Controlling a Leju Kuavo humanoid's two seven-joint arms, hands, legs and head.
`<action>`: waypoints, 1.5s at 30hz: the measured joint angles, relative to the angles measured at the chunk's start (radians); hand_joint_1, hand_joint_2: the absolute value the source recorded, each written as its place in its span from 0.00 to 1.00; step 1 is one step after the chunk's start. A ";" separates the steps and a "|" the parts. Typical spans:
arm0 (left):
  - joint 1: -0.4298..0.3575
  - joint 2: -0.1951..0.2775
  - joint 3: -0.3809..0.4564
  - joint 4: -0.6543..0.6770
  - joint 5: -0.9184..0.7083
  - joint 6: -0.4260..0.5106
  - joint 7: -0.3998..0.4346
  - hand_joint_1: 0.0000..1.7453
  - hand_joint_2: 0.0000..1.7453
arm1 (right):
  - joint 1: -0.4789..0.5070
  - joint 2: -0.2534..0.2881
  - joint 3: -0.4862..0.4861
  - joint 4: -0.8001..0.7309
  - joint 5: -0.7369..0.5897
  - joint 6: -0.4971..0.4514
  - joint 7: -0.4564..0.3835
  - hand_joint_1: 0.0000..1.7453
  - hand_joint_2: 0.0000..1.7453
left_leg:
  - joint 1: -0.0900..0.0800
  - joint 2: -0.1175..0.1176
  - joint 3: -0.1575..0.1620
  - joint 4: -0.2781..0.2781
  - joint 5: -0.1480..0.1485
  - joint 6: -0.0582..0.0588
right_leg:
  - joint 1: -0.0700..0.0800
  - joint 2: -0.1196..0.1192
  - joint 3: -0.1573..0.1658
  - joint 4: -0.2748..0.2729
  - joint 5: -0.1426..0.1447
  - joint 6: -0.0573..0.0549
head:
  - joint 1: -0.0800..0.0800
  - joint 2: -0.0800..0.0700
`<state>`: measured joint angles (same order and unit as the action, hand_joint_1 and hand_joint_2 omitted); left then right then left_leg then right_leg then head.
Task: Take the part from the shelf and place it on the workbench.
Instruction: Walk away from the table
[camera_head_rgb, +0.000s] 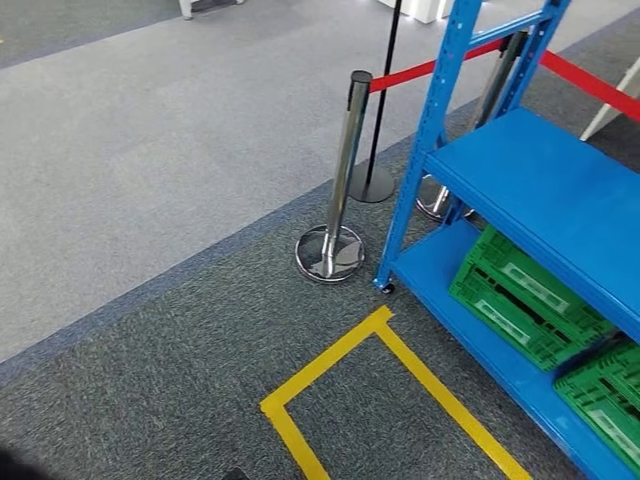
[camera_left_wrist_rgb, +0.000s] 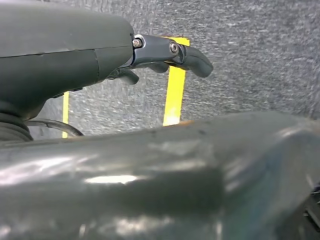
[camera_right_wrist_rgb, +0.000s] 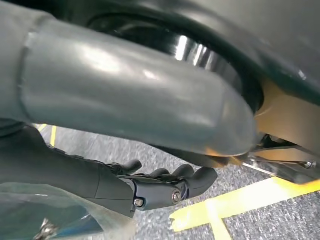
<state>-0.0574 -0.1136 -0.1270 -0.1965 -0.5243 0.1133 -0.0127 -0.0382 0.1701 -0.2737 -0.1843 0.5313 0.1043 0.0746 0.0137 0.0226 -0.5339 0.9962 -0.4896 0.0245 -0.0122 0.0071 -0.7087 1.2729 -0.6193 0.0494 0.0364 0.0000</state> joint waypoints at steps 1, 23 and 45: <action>0.000 0.000 0.000 0.000 -0.002 -0.001 0.000 0.00 0.00 | 0.001 0.000 0.000 0.000 -0.001 0.000 0.000 0.00 0.00 | -0.001 0.015 0.000 0.000 -0.001 0.000 | 0.000 -0.003 -0.003 0.009 0.006 0.001 | 0.000 0.000; 0.002 0.003 0.027 0.000 0.014 0.012 -0.017 0.00 0.00 | 0.039 -0.035 -0.001 0.001 -0.006 -0.007 -0.011 0.00 0.00 | 0.002 -0.101 -0.018 0.015 0.010 -0.026 | 0.006 0.123 0.155 -0.271 0.130 -0.040 | -0.013 0.000; -0.009 -0.020 0.045 0.000 0.006 0.023 -0.026 0.00 0.00 | 0.040 -0.057 -0.002 0.002 -0.008 0.008 0.016 0.00 0.00 | 0.009 -0.007 -0.083 0.234 -0.131 -0.059 | -0.008 -0.012 0.172 -0.271 0.116 -0.048 | -0.023 0.000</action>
<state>-0.0667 -0.1336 -0.0823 -0.1961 -0.5180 0.1367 -0.0385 0.0020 0.1133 -0.2762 -0.1820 0.5238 0.1124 0.0911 0.0227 0.0152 -0.6174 1.2303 -0.6209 -0.0342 -0.0205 -0.0050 -0.5366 1.0021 -0.5034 0.0018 0.0135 0.0000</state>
